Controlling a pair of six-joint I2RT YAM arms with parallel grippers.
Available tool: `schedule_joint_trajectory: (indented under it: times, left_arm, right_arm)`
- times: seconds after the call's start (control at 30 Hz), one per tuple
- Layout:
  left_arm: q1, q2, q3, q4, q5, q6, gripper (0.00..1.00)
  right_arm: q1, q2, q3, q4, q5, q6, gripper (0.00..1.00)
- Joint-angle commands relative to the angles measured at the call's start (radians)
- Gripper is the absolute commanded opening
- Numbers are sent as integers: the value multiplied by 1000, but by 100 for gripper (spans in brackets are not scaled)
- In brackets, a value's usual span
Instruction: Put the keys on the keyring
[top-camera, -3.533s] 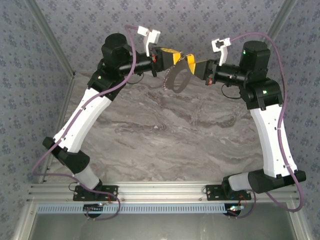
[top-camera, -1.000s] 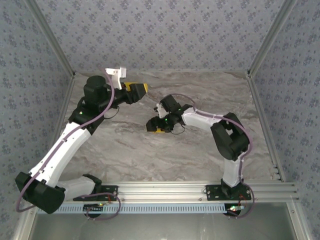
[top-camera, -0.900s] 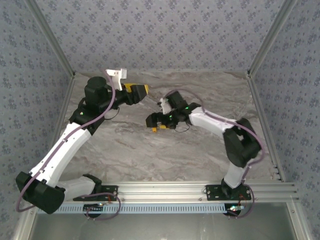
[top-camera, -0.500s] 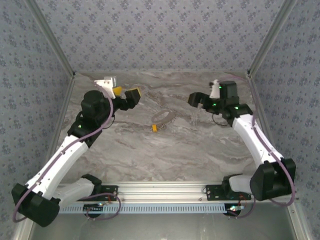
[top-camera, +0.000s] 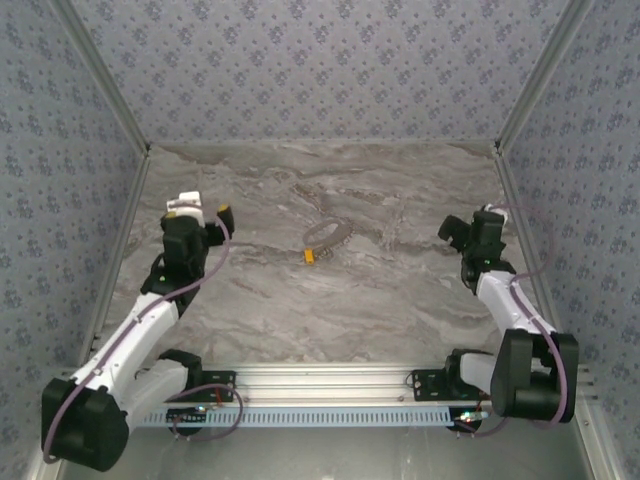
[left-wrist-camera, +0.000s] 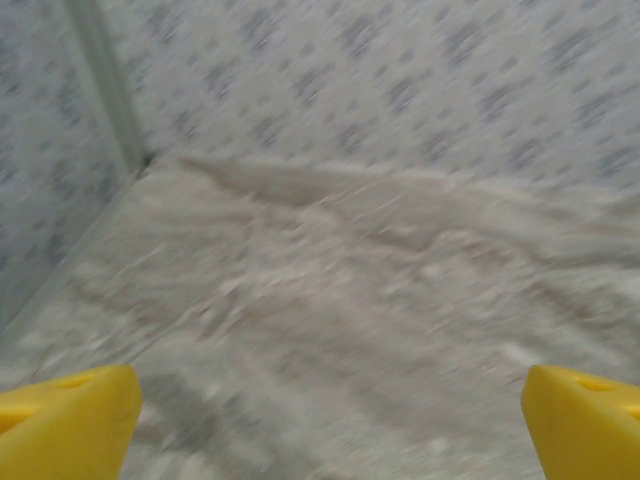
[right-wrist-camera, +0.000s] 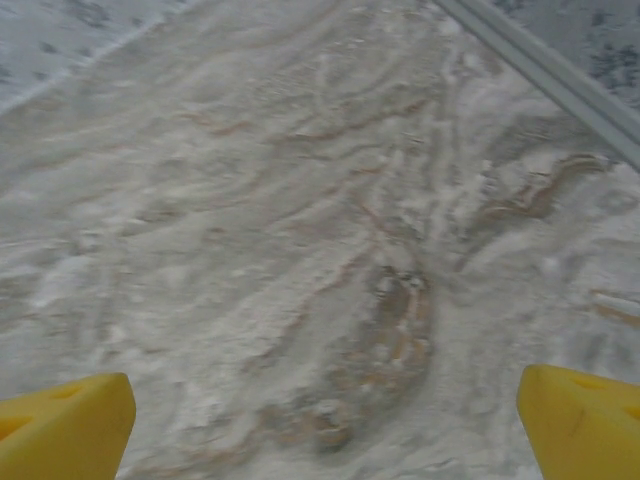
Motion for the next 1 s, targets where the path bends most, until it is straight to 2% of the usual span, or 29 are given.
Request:
schedule_joint_trajectory:
  times: [0.0,0.13,0.27,0.33,0.43,0.5,0.57,0.7,0.87,0.97]
  left_arm:
    - [78,-49,-98,151,-14,65,98]
    - [155,-45,-205,218,48,62,98]
    - [210,59,-268,368,95,64,98]
    - [228,155,-282,469,116,74,98]
    - [236,314,-284,621,144,86,98]
    - [238,376,-252,658,173,106,98]
    - [246,449,-229,691,212,129,98]
    - [260,612,-205,796,305,151,98]
    - [287,617,-129,652,341,134,98]
    - [289,620,-133,669,343,132,98]
  right_arm:
    - [-5,57,-57,243,124,-82,100]
    - [-3,133,-161,522,105,-142,100]
    - [5,239,-201,704,43,-224,100]
    - [30,237,-182,646,20,-226,100]
    - [45,295,-202,750,-75,-286,100]
    - [43,368,-207,845,-116,-305,100]
    - [59,348,-192,793,-103,-314,100]
    - [56,360,-195,803,-125,-313,100]
    - [58,363,-196,812,-123,-308,100]
    - [73,356,-217,853,-16,-314,100]
